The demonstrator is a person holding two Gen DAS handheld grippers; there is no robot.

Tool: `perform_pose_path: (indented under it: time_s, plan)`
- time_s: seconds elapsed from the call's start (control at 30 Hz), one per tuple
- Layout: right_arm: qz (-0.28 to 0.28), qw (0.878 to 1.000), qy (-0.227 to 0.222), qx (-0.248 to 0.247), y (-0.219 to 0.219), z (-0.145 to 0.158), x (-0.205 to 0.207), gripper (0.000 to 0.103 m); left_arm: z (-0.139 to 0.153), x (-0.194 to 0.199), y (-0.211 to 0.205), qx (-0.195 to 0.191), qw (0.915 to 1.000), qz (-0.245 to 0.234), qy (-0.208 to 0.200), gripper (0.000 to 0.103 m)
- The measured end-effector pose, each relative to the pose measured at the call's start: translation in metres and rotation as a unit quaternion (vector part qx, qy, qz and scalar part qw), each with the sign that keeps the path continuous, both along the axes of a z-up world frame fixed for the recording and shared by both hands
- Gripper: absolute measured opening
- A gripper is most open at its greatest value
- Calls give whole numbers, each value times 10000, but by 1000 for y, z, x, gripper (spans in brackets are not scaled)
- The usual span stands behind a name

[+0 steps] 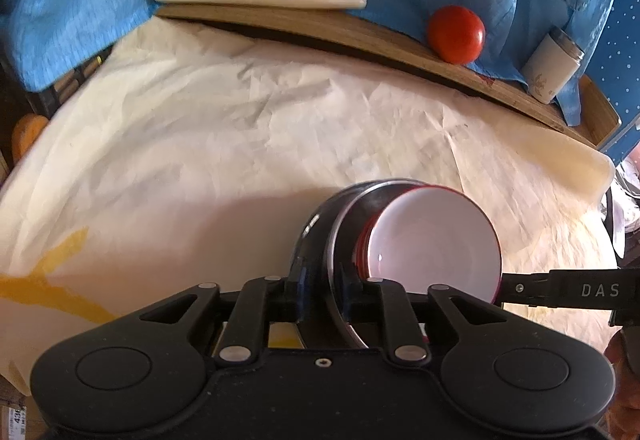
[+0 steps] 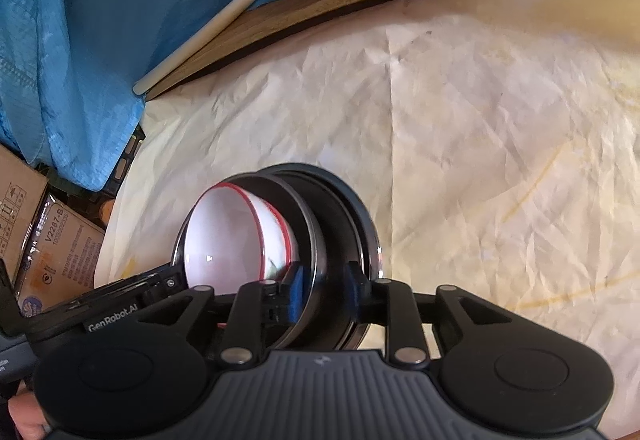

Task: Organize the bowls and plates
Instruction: 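Lower the steel bowl onto the steel plates with both grippers, then open both grippers and withdraw them up from the stack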

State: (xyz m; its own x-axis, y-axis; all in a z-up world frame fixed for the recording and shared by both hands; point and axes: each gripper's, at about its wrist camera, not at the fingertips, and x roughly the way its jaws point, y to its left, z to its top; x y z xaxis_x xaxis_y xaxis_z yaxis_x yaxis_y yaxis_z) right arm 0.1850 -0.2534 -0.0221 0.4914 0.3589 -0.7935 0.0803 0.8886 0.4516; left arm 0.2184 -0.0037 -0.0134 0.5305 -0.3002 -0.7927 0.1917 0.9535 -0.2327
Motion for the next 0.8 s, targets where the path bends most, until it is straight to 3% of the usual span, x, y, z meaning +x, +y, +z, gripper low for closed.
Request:
perform_pose_path:
  time_s: [0.13, 0.3, 0.33, 0.4, 0.43, 0.8]
  plan:
    - [-19, 10000, -35, -7, -1, 3, 1, 29, 6, -2, 2, 109, 9997, 73, -193, 34]
    - [-19, 10000, -66, -36, 0, 4, 0, 30, 6, -2, 6, 80, 9996, 124, -223, 39]
    - [-23, 9999, -89, -60, 0, 5, 0, 31, 6, -3, 6, 86, 9996, 129, -235, 41]
    - [-63, 9996, -192, -202, 1, 7, -2, 49, 7, -3, 7, 93, 9995, 148, -264, 43]
    - [-87, 9993, -239, -285, 1, 9, -3, 53, 7, -3, 8, 101, 9994, 166, -284, 45]
    - [-116, 9981, -429, -437, -1, 9, -5, 60, 17, -9, 11, 63, 9978, 215, -618, 65]
